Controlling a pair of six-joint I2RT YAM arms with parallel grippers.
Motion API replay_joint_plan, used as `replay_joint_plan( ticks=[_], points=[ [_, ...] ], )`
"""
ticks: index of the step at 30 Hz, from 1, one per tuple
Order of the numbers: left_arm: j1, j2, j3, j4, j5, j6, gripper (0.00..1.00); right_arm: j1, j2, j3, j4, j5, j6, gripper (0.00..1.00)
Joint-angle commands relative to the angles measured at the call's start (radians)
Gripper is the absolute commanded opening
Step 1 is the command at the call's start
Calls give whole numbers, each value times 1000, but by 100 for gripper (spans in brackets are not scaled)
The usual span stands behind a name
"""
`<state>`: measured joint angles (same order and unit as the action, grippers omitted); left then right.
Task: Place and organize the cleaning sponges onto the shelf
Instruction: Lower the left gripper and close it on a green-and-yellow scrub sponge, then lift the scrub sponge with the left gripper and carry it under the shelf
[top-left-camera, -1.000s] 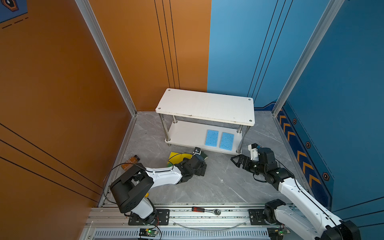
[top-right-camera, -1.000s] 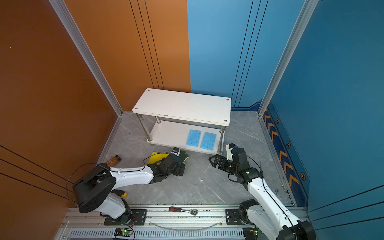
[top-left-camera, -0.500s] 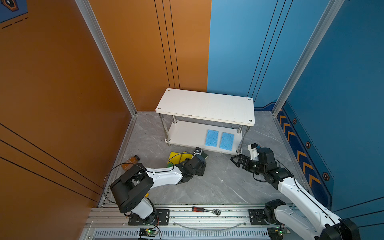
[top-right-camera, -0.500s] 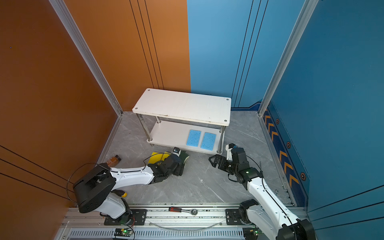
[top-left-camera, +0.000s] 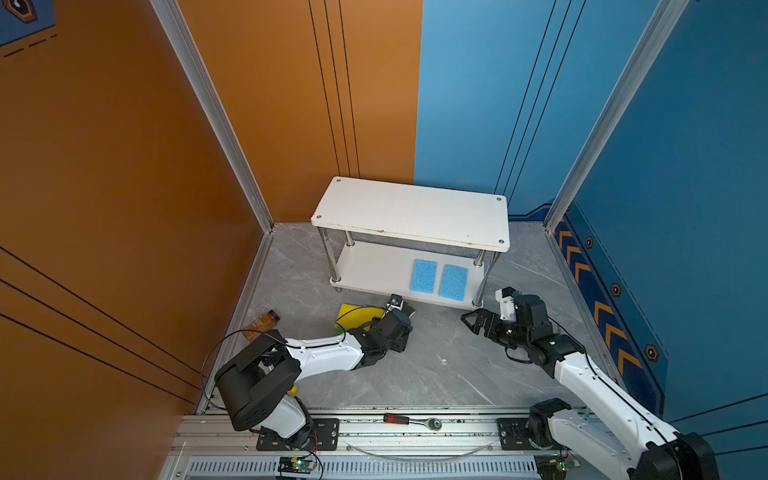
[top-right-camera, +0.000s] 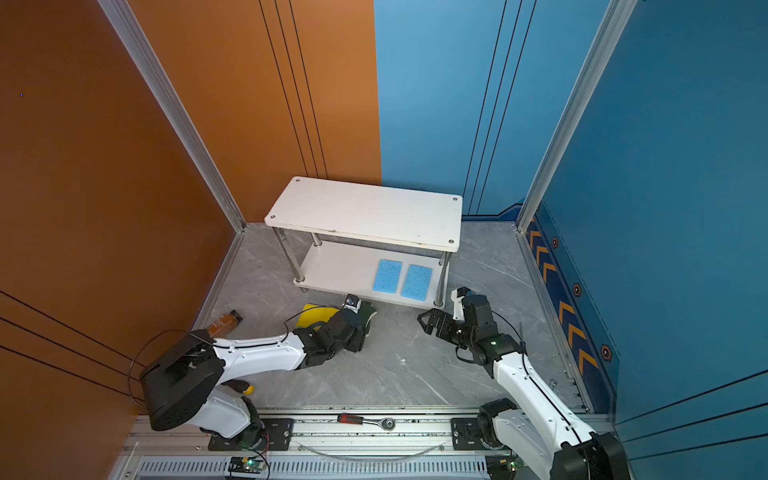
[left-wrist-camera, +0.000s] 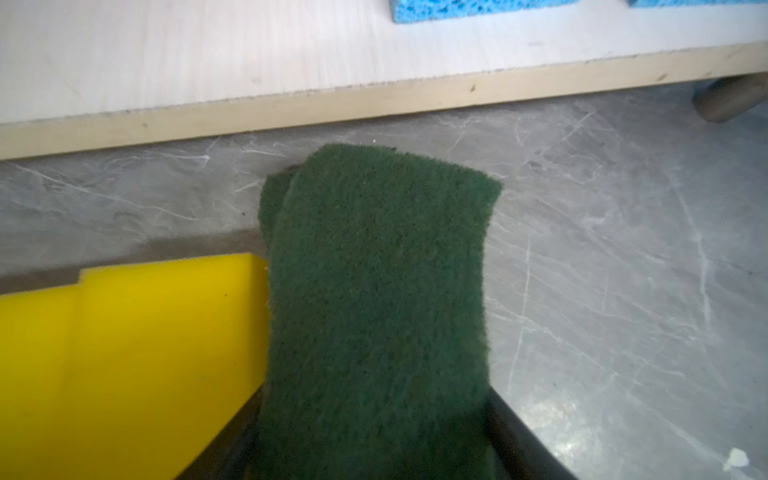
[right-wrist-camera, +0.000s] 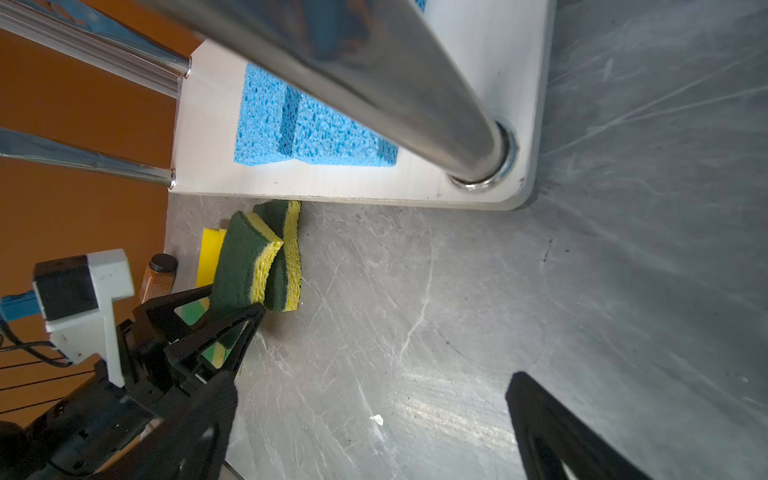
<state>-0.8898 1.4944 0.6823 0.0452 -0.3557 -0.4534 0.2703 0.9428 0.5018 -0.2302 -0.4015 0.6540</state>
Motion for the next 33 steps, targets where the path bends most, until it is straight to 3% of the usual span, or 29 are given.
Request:
replay_joint_plan(
  ticks=[1,18,33],
  points=[
    [-7,-42,22,-39,-19,-11,67,-6,7,-9,25,-19,9,100],
    [30,-197,91,-129,-111,28,67,-6,-11,-25,24,-19,17,100],
    [172,-74,268,-119,-50,27,68,-8,-53,-36,-2,-13,19,100]
  ],
)
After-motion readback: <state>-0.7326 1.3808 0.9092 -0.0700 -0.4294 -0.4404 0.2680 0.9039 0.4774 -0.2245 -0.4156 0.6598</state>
